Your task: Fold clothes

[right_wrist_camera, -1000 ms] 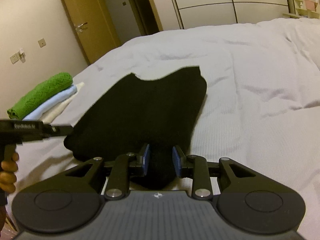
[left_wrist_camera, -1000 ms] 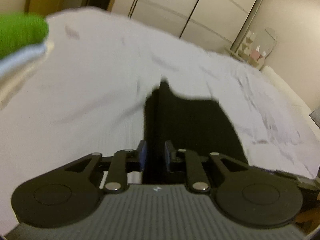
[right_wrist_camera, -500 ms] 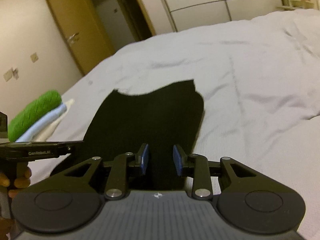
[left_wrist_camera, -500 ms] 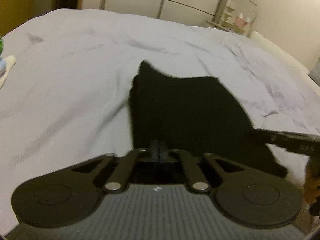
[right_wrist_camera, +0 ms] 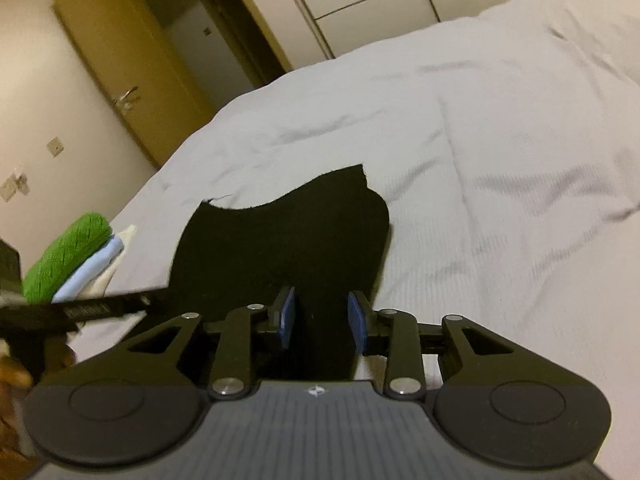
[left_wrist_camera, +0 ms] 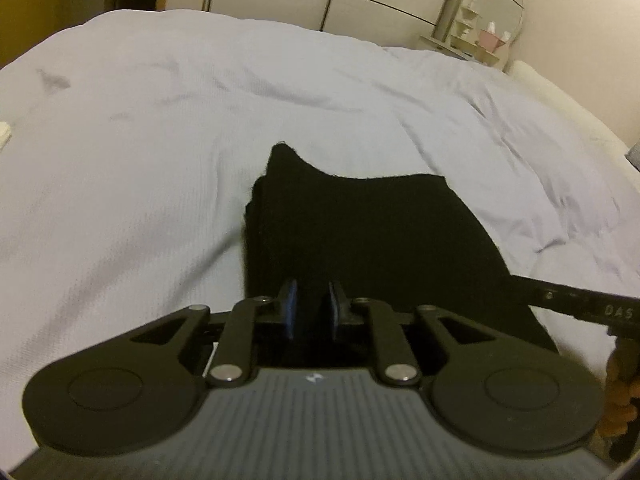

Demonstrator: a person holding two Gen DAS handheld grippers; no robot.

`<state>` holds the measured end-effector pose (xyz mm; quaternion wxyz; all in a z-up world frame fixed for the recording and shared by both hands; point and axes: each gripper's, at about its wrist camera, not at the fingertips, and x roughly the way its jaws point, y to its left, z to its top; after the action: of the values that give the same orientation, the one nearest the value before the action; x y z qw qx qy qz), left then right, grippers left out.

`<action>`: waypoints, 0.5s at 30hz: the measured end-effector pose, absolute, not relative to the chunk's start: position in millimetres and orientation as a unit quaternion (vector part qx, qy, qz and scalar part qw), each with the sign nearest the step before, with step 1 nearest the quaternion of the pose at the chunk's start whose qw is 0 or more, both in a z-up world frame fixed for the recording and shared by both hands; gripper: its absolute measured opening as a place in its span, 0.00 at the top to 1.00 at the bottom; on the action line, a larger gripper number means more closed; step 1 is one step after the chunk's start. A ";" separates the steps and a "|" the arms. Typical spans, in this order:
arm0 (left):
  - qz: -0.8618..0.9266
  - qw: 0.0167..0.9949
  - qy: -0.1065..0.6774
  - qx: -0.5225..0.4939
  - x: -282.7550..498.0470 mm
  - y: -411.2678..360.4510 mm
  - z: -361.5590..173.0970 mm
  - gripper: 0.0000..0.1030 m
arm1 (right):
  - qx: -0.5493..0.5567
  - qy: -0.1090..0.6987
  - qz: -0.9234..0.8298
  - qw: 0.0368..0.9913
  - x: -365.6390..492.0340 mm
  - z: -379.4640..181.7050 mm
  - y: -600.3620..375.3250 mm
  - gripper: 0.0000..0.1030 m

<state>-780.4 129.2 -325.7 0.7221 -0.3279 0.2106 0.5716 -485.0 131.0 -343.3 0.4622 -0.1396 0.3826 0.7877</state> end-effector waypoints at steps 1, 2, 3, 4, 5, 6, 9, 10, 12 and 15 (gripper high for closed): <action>0.577 0.716 0.212 -0.331 -779.6 126.9 -319.8 0.87 | -0.137 0.392 0.783 0.463 -483.1 -340.5 130.7 0.66; 0.582 0.710 0.213 -0.334 -778.7 124.4 -313.7 0.87 | -0.134 0.401 0.779 0.463 -481.2 -337.7 130.4 0.66; 0.590 0.704 0.218 -0.329 -775.9 118.8 -306.4 0.87 | -0.133 0.396 0.779 0.467 -480.4 -331.2 125.5 0.66; 0.601 0.695 0.227 -0.323 -771.6 113.1 -299.5 0.87 | -0.132 0.391 0.780 0.471 -479.6 -324.7 120.5 0.66; 0.613 0.683 0.239 -0.316 -766.4 105.1 -292.7 0.86 | -0.128 0.387 0.780 0.476 -477.7 -318.7 114.1 0.66; 0.624 0.672 0.249 -0.311 -762.1 95.0 -286.9 0.83 | -0.127 0.392 0.776 0.478 -475.4 -315.6 105.5 0.65; 0.641 0.648 0.269 -0.310 -749.0 61.2 -274.8 0.81 | -0.123 0.407 0.764 0.485 -468.6 -306.4 79.7 0.58; 0.647 0.640 0.275 -0.311 -744.6 48.2 -271.3 0.80 | -0.126 0.411 0.761 0.486 -468.5 -305.3 69.4 0.58; 0.652 0.631 0.285 -0.308 -733.5 22.3 -265.4 0.76 | -0.132 0.419 0.756 0.485 -468.6 -302.3 48.2 0.57; 0.652 0.631 0.283 -0.311 -719.3 -15.3 -255.2 0.73 | -0.137 0.425 0.755 0.481 -469.4 -295.6 17.3 0.45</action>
<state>-719.3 -15.3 -255.2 0.6306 -0.3111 0.2826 0.6525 -469.4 17.3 -295.6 0.4808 -0.1371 0.4249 0.7546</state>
